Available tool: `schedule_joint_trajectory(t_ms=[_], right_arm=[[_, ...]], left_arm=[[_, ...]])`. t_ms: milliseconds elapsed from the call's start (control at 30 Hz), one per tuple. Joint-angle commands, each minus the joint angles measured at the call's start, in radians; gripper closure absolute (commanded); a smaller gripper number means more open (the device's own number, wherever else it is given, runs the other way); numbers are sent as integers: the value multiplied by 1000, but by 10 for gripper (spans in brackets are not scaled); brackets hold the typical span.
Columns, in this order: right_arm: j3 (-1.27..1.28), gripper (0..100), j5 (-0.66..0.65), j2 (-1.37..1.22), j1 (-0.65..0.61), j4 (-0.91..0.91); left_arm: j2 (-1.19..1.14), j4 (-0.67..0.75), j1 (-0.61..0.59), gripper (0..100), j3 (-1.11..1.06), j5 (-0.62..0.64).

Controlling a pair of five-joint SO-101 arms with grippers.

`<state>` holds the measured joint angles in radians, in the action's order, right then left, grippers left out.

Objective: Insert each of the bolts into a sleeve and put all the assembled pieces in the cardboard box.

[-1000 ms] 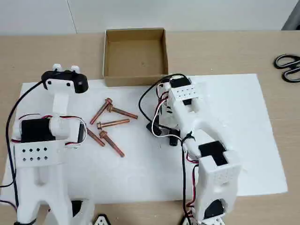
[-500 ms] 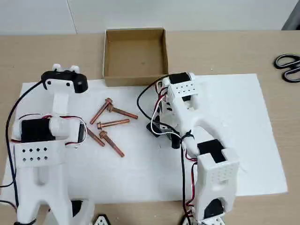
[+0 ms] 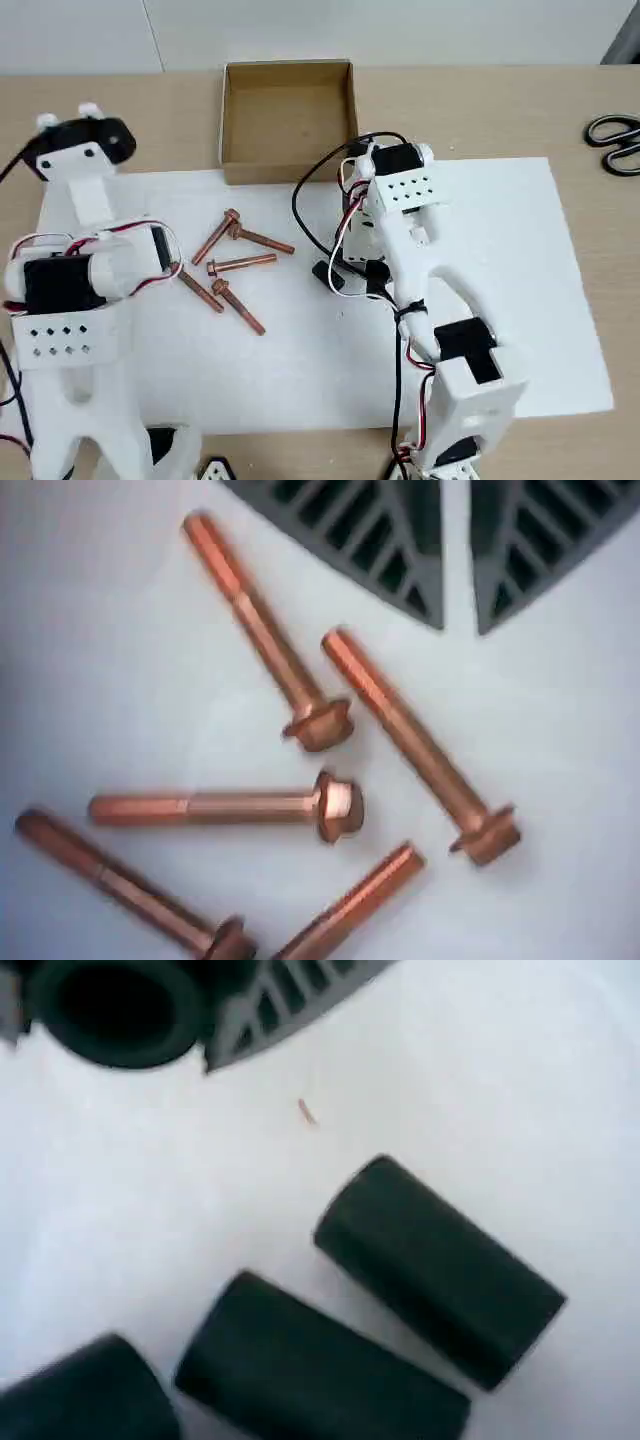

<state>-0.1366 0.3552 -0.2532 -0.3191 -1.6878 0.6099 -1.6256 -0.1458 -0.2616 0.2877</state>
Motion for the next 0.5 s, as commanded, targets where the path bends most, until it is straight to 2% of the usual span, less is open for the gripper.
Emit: schedule_joint_trajectory(t_ms=[0, 67, 167, 300, 467], right_arm=[[-38, 995, -3, 61, 5, -24], [-38, 995, -3, 62, 7, -24], [-38, 995, -5, 62, 7, -25], [-38, 995, -5, 64, 31, -31], [-38, 995, -14, 64, 113, -31]], left_arm=[[-2, 100, 0, 994, 13, 23], [-2, 166, 2, 993, -16, 3], [-23, 203, 15, 992, -59, -140], [-152, 178, 25, 992, -48, -267], [-328, 161, 15, 994, 56, -354]])
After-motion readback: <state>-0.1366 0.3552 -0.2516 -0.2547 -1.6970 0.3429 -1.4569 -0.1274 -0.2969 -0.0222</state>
